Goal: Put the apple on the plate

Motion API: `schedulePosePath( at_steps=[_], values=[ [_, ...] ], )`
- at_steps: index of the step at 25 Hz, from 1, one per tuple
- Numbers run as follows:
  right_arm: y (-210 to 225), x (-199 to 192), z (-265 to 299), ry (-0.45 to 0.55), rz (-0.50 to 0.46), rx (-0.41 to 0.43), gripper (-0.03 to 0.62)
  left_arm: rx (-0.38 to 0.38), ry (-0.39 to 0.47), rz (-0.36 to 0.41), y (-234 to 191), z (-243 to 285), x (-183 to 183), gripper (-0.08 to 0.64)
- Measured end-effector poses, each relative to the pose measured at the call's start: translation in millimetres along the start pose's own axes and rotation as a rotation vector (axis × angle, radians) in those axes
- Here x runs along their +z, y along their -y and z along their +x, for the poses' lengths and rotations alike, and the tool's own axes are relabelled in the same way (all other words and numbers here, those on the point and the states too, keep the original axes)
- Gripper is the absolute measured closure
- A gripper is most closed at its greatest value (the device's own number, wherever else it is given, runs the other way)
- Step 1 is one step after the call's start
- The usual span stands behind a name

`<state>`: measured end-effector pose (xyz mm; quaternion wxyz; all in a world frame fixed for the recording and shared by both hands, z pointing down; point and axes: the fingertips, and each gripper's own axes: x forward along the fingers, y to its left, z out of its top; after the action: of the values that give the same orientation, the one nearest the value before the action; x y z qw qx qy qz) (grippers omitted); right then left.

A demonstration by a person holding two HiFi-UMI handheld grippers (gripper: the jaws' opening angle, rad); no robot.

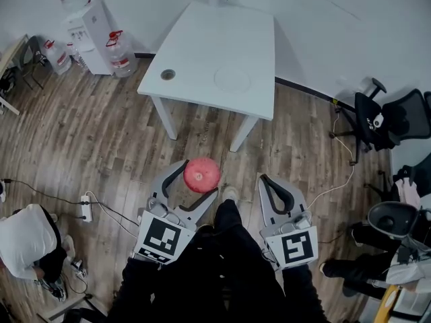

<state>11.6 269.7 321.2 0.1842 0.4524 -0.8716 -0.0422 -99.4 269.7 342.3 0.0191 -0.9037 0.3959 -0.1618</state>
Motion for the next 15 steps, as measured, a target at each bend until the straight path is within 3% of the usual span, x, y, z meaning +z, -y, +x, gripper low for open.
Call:
schedulePosePath(
  at_steps=[3, 6, 13, 15],
  values=[
    [4, 3, 10, 0.008, -0.006, 0.013, 0.551, -0.005, -0.001, 0.009, -5, 7, -1, 0.209],
    [21, 3, 18, 0.013, 0.001, 0.013, 0.551, 0.016, -0.008, -0.059, -10, 22, 10, 0.209],
    [58, -3, 43, 0.014, 0.006, 0.032, 0.551, 0.006, 0.004, -0.003, -24, 64, 17, 0.209],
    [69, -5, 51, 0.015, 0.005, 0.042, 0.551, 0.030, -0.014, -0.054, -28, 76, 21, 0.208]
  ],
)
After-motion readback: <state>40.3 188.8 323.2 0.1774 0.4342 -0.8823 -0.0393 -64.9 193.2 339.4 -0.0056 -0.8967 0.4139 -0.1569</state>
